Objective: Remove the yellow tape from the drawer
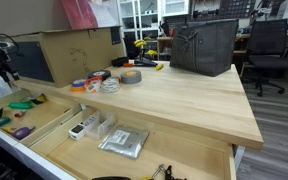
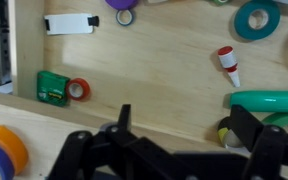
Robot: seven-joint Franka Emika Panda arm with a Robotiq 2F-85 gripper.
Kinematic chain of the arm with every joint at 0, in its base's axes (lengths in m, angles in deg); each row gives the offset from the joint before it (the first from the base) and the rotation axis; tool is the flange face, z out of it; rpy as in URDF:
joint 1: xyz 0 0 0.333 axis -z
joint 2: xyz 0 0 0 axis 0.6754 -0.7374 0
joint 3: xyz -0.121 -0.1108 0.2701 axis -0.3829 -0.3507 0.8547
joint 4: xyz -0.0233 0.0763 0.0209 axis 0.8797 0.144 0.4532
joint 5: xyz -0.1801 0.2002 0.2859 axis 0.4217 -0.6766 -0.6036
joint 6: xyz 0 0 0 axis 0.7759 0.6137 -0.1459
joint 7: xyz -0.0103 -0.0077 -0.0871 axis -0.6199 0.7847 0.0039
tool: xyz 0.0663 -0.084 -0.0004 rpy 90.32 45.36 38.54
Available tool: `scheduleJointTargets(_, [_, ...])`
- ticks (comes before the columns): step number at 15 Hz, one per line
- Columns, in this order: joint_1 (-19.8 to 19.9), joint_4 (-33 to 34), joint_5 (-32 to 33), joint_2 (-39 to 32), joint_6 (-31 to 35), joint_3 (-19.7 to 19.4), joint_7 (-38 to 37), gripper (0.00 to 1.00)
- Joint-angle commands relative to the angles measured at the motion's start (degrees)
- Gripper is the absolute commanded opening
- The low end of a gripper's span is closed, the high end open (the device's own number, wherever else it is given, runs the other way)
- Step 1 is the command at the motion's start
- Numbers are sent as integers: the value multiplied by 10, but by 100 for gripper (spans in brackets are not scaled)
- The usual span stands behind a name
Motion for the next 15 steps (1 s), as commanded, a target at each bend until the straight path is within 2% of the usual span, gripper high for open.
scheduleJointTargets(1, [-26,12,-23,-55,67,-8,-48,100])
scheduleJointTargets(4, [-53,15,-42,-98,126,-8,-68,100])
scheduleJointTargets(7, [-79,24,-65,-132,166,-3,-57,100])
scheduleJointTargets(12, [-118,57,-73,-171,184,-11,-26,100])
scheduleJointTargets(15, [-124,84,-75,-198,181,-15,10,100])
